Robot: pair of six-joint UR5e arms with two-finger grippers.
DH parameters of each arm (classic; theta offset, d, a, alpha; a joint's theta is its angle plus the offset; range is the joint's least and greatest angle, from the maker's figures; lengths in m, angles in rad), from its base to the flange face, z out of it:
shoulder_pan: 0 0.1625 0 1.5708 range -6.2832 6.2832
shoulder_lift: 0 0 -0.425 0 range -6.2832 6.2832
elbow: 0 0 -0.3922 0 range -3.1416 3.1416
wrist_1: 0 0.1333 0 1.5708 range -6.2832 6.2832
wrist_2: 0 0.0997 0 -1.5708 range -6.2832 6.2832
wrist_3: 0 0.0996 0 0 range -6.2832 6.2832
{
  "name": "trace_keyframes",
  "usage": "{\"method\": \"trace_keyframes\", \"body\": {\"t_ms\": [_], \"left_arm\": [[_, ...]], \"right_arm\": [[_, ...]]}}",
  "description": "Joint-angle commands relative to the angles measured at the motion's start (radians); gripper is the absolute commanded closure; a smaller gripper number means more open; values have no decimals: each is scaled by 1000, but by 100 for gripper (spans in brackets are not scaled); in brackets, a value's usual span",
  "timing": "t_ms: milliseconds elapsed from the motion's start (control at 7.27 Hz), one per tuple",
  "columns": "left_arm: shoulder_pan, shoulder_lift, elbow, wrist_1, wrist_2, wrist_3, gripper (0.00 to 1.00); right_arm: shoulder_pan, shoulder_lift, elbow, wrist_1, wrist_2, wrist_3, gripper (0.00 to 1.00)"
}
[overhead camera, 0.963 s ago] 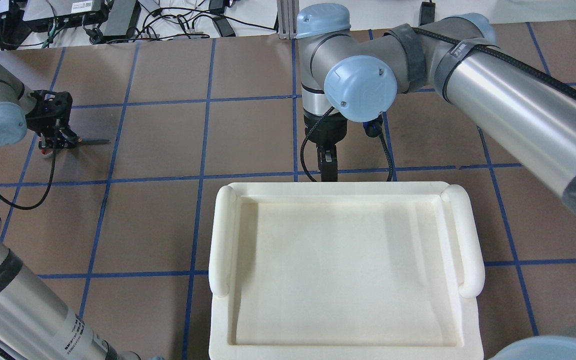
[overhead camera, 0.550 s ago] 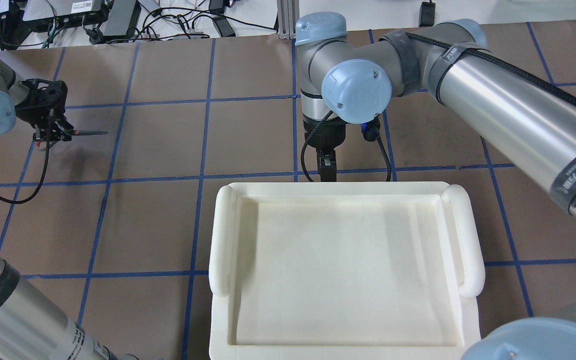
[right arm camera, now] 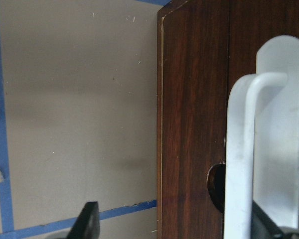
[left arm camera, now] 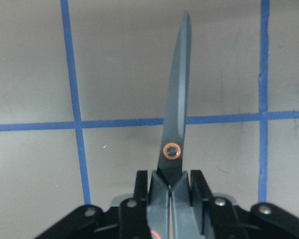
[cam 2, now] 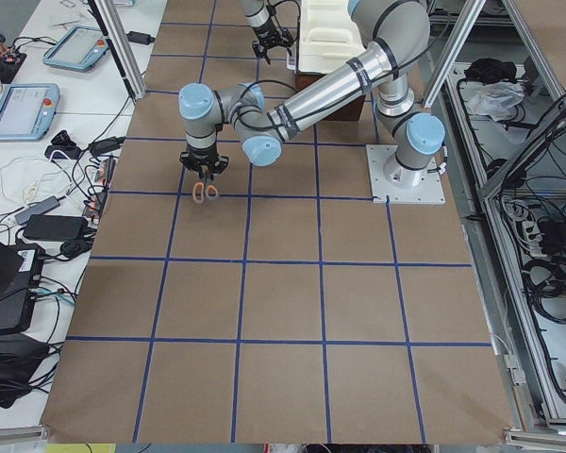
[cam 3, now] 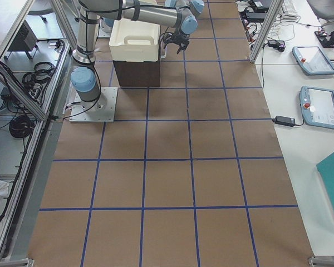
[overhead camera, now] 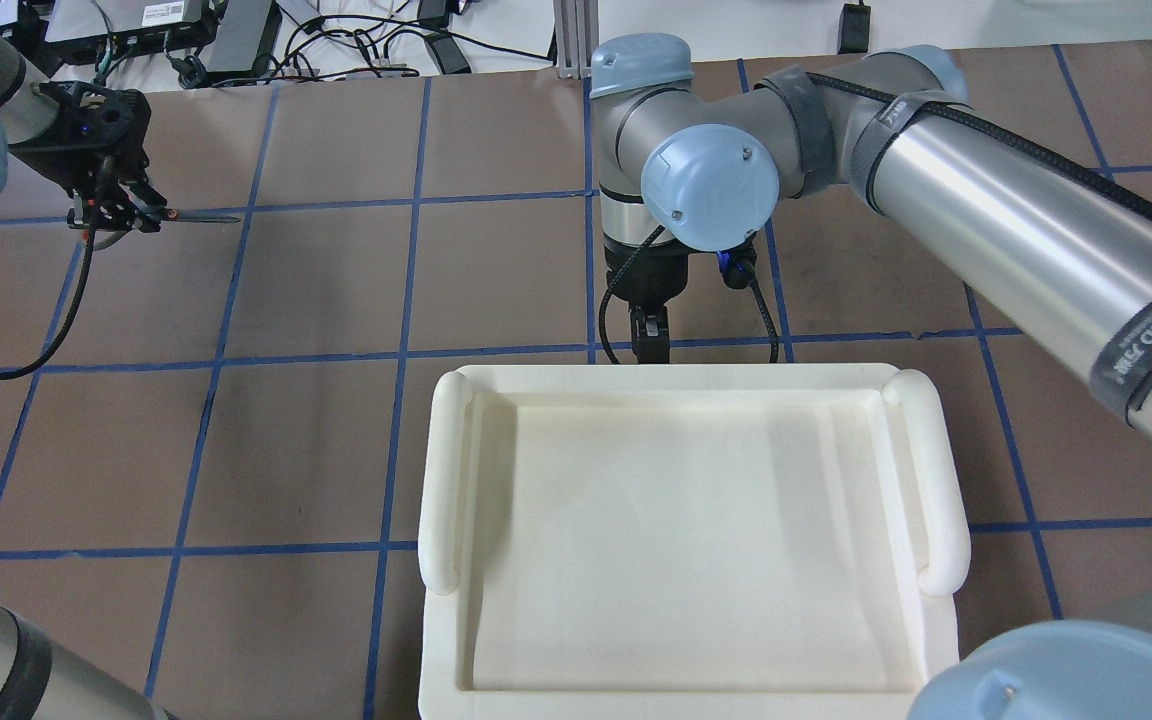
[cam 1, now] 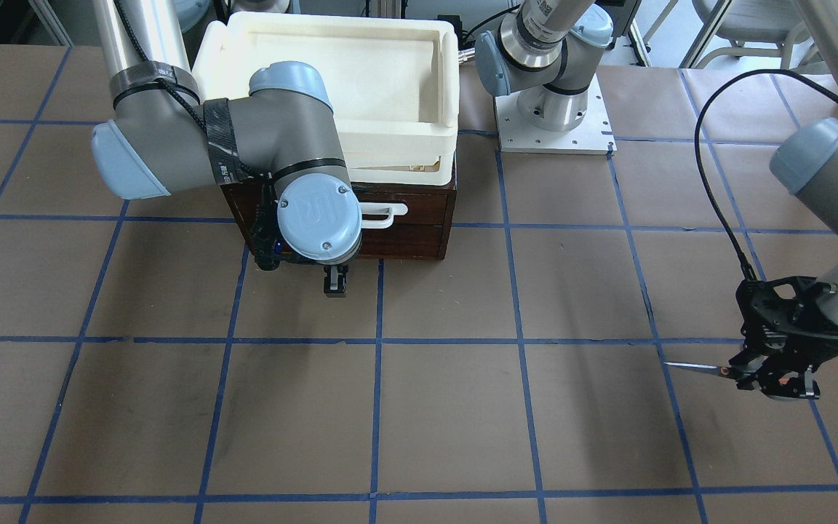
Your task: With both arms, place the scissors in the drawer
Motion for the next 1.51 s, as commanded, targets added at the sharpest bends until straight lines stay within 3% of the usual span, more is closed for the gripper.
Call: {"method": "trace_keyframes", "body": {"t_ms": [0, 412, 1375], "left_arm": [[-77, 95, 7, -95, -5, -37, 100], [-265, 201, 15, -242, 2, -235, 100], [-274, 204, 9, -242, 8, -222, 100]], "right_arm": [[6, 6, 12, -2, 1, -1, 0], [8, 8, 10, -16, -1, -15, 0], [6, 9, -1, -110, -16, -85, 0]]}}
